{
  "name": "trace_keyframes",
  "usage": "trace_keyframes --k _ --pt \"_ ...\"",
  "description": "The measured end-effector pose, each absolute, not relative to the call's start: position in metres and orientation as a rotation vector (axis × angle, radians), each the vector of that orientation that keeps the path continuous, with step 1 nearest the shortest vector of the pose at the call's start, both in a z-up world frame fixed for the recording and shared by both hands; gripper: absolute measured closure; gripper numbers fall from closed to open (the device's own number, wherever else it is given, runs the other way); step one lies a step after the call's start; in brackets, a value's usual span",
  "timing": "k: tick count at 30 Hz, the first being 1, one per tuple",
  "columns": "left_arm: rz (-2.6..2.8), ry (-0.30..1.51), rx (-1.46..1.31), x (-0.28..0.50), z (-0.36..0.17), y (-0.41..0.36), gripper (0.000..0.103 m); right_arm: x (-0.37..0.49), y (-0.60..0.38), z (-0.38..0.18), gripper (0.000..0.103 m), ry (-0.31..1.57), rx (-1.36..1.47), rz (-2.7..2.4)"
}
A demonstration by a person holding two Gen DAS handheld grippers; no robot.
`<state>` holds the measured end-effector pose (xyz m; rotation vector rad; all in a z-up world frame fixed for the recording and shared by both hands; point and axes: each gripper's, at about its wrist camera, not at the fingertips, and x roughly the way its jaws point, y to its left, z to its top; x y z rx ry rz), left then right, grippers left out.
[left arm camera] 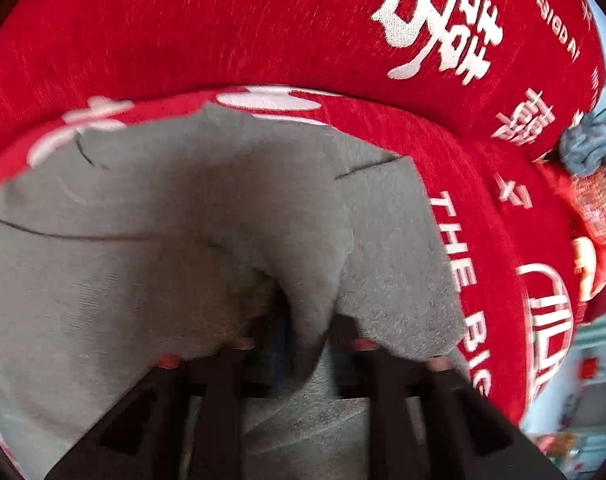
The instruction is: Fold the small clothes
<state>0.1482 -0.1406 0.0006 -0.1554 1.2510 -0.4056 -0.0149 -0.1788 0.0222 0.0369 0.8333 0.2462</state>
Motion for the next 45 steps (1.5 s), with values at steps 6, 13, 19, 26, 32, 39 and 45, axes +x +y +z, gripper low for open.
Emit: trace_keyframes --k 6,13,19,26,32,39,45 --pt "-0.435 1.167 -0.149 0.136 0.016 -0.145 0.007 -0.015 -0.184 0.021 0.023 0.825 0.063 0.260" --pt "-0.505 1.090 -0.196 0.124 0.047 -0.104 0.007 -0.015 -0.189 0.021 0.023 0.830 0.090 0.278" --pt "-0.273 1.051 -0.107 0.112 0.039 -0.042 0.007 0.001 -0.221 0.043 0.023 0.806 0.193 0.214" --pt "-0.134 1.083 -0.071 0.100 0.006 -0.025 0.007 0.087 -0.194 0.051 0.023 0.941 0.079 0.127" --pt "-0.123 1.056 0.060 0.086 -0.005 -0.042 0.007 0.099 -0.206 0.029 0.024 1.033 -0.057 -0.017" --pt "-0.169 1.033 0.071 0.081 -0.003 -0.064 0.007 0.048 -0.288 0.049 0.023 0.981 0.130 -0.154" --pt "-0.179 1.021 0.082 0.074 -0.001 -0.066 0.007 0.059 -0.267 0.062 0.024 0.924 0.132 -0.068"
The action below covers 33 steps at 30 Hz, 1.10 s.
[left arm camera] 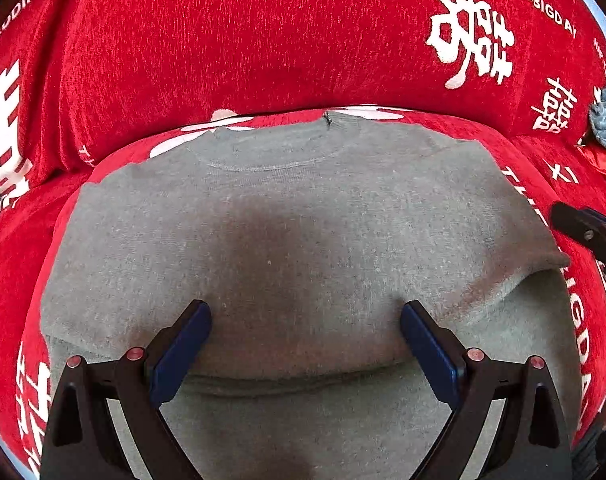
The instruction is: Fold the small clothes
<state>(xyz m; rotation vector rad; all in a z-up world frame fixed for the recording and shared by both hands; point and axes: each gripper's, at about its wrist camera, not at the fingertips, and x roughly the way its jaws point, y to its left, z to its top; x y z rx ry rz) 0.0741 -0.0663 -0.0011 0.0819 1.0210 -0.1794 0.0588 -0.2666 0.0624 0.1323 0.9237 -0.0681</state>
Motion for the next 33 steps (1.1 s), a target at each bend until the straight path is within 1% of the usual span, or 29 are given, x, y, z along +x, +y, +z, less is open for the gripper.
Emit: trace_keyframes --k 4,7,10,14,19,21,23,28,33 --pt "-0.161 1.021 0.065 0.072 0.000 -0.052 0.007 0.061 -0.231 0.047 0.024 0.962 0.105 0.069" --pt "-0.148 1.030 0.064 0.072 -0.004 -0.041 0.007 0.063 -0.221 0.022 0.024 1.020 0.064 0.064" --pt "-0.133 1.018 0.057 0.070 0.001 -0.031 0.007 0.059 -0.215 0.024 0.024 0.991 0.018 0.048" --pt "-0.082 0.998 0.053 0.078 0.006 -0.010 0.007 0.057 -0.211 0.041 0.024 0.945 0.018 0.047" --pt "-0.021 1.052 0.003 0.103 -0.010 0.020 0.007 0.086 -0.213 0.020 0.024 1.035 0.046 0.037" --pt "-0.033 1.041 0.014 0.109 -0.012 0.022 0.006 0.093 -0.210 0.016 0.022 1.011 0.018 0.032" --pt "-0.029 1.043 0.025 0.113 -0.014 0.022 0.001 0.103 -0.205 0.012 0.020 1.004 -0.024 0.018" --pt "-0.025 1.046 0.027 0.115 -0.011 0.022 0.001 0.115 -0.211 0.017 0.019 1.045 0.003 -0.006" --pt "-0.046 1.016 0.016 0.095 -0.001 0.021 0.001 0.073 -0.199 0.045 0.019 0.950 0.002 0.032"
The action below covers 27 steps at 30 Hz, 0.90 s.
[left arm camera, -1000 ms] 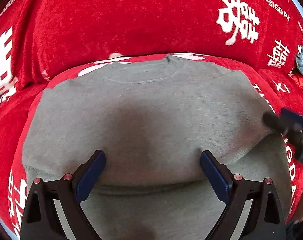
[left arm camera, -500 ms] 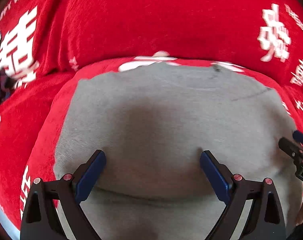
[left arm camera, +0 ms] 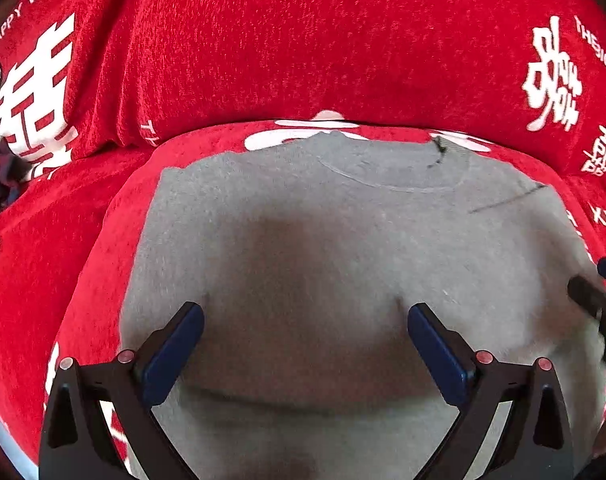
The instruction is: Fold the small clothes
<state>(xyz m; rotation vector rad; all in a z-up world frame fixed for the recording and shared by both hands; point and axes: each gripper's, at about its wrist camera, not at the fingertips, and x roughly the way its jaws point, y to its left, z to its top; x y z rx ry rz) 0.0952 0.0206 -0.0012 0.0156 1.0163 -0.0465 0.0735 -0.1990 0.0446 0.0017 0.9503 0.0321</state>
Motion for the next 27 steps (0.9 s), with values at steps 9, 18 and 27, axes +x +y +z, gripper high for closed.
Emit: trace_keyframes --k 9,18,27 --pt "-0.061 1.020 0.026 0.051 -0.007 0.009 0.001 0.029 -0.174 0.016 0.019 1.019 -0.018 0.063" --pt "-0.064 1.000 0.042 -0.001 -0.016 0.010 0.001 -0.010 -0.175 0.018 0.018 0.947 -0.028 0.067" --pt "-0.070 0.963 0.046 -0.041 -0.019 0.015 0.001 -0.063 -0.174 0.017 0.018 0.857 -0.058 0.071"
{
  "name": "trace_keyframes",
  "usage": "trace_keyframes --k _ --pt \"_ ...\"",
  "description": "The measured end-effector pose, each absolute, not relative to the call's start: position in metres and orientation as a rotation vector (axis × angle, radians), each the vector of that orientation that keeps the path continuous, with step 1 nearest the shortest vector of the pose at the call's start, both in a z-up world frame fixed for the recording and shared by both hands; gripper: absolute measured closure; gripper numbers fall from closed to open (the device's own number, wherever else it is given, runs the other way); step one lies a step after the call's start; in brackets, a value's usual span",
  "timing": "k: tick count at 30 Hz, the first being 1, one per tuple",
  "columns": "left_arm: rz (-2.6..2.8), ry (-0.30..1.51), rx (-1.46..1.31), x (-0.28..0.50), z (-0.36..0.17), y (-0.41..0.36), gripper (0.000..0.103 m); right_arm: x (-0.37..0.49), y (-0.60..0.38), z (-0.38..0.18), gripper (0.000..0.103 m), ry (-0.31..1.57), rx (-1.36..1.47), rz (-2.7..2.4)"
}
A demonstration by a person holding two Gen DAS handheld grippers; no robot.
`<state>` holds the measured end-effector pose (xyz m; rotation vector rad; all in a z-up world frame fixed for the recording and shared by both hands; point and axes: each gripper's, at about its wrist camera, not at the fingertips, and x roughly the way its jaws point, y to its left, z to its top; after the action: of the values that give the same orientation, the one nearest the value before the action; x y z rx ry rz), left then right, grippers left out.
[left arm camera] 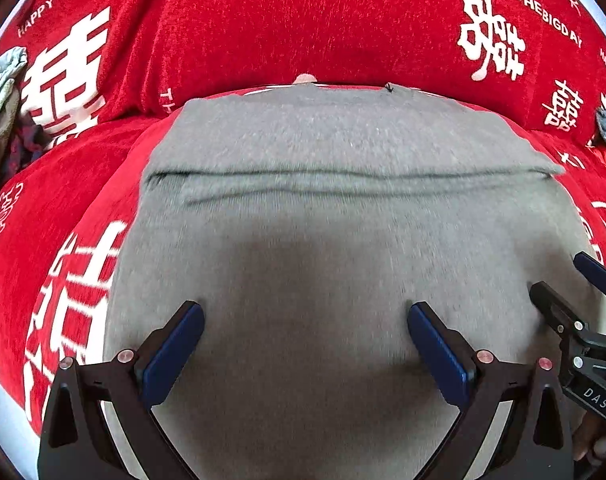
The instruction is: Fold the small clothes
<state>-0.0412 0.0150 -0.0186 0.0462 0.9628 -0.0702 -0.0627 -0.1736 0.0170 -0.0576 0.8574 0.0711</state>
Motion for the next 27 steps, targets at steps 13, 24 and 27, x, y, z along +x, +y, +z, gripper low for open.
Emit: trace_keyframes --k 13,24,27 --pt "-0.089 0.960 0.055 -0.112 -0.027 0.021 0.001 -0.142 -0.187 0.013 0.017 0.836 -0.063 0.131" --pt "-0.048 1.033 -0.035 -0.141 -0.030 0.058 0.001 -0.179 -0.190 0.010 0.016 0.966 -0.166 0.140" --pt "0.003 1.066 -0.158 -0.145 -0.039 0.094 0.001 -0.189 -0.211 0.010 0.016 0.964 -0.079 0.074"
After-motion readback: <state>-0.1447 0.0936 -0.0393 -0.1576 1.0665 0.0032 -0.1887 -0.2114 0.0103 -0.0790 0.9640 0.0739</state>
